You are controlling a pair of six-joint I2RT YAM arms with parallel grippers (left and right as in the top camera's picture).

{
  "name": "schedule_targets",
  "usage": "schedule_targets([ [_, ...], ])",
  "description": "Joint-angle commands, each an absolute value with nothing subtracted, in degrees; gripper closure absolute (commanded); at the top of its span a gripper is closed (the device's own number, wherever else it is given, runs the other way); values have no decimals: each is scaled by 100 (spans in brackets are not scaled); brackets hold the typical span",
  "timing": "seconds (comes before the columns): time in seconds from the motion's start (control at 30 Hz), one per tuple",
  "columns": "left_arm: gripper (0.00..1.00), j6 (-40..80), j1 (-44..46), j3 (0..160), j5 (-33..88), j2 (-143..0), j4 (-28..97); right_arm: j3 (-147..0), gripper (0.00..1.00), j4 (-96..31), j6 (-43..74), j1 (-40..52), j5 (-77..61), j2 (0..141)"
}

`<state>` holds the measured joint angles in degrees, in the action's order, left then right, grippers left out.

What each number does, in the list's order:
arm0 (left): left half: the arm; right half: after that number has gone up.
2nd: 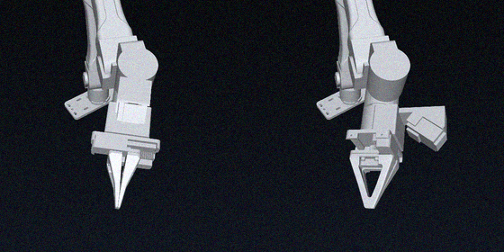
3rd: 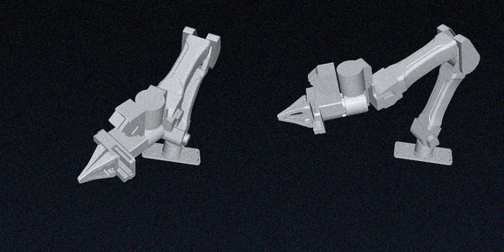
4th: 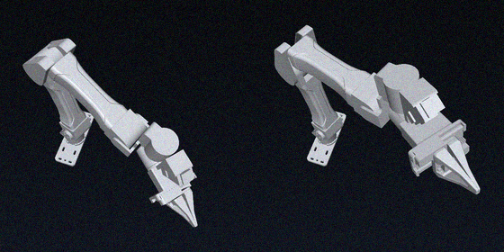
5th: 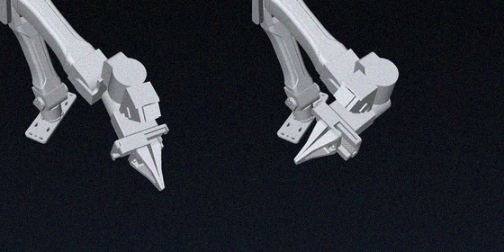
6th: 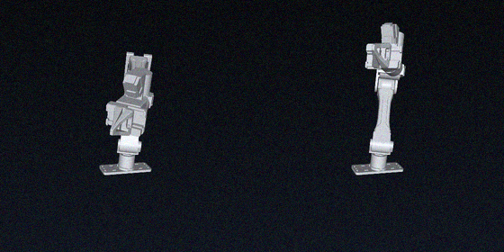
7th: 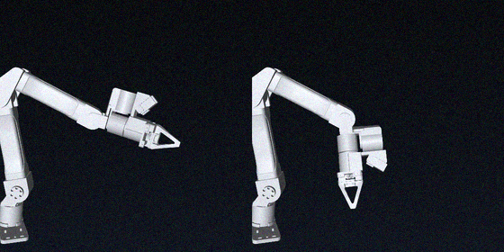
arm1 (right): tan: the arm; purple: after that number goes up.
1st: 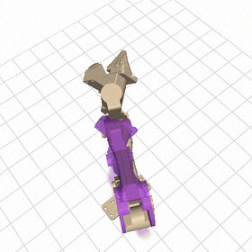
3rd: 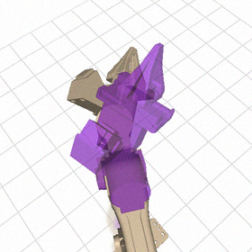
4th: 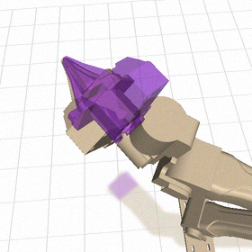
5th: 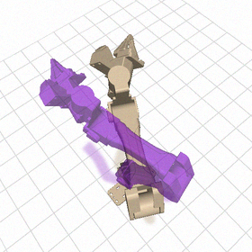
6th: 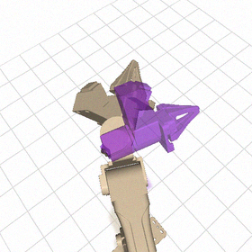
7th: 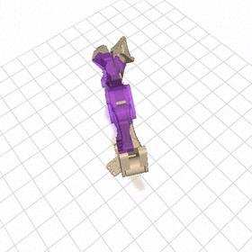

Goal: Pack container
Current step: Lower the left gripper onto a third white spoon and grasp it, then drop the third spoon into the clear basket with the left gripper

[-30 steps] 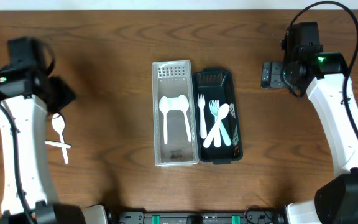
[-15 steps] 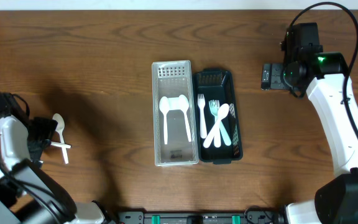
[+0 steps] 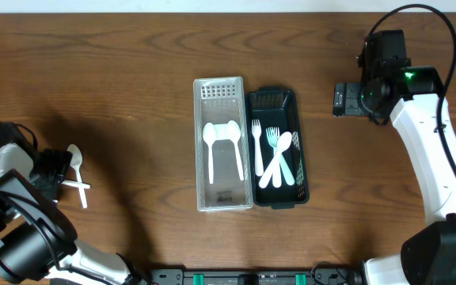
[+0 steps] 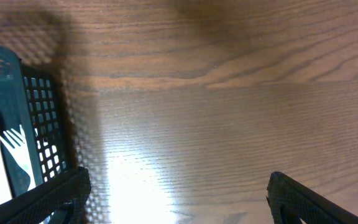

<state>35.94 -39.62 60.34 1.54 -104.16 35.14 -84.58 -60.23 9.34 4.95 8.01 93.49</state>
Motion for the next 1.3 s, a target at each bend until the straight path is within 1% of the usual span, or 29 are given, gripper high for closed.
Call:
schedule_targets([
  [0.0,13,3492,-3986,6016,259,-10571,3483,-8458,6,-6029,845,429,884,9391],
  [0.07,24,3494,-3986,6016,259,-10621,3481,-8458,6,-6038,845,429,886,9391],
  [0.13,32,3494,-3986,6016,259,-10667,3483,-8458,6,-6053,845,429,886,9391],
  [0.2,46,3494,-3986,6016,257,-10687,3483,-8458,6,-6069,845,429,886,9391],
  [0.23,55,3492,-3986,6016,257,-10687,3485,-8458,6,-6073,845,429,886,9391],
  [0.27,61,3492,-3986,6016,257,-10687,3485,-8458,6,-6077,845,429,886,9391],
  [0.4,80,3494,-3986,6016,259,-10687,3540,-8458,6,-6104,847,429,886,9391],
  [0.47,92,3494,-3986,6016,259,-10687,3570,-8458,7,-6110,845,429,886,9391],
  [0.5,94,3494,-3986,6016,259,-10687,3577,-8458,6,-6112,847,429,886,9391],
  [0.73,94,3422,-3968,6147,259,-10466,3979,-8458,6,-6108,845,429,886,9391],
  [0.77,96,3409,-3948,6217,259,-10350,4104,-8458,6,-6108,847,429,884,9391],
  [0.9,94,3114,-3653,6508,399,-9607,4517,-8458,6,-6080,847,429,884,9391],
  [1.07,94,2499,-2567,6700,429,-8296,4733,-8458,6,-5996,849,429,884,9391],
  [1.17,94,2217,-1614,6700,427,-7708,4735,-8458,6,-5953,851,429,882,9391],
  [1.27,94,2137,-582,6700,427,-7485,4735,-8458,6,-5918,851,429,882,9391],
])
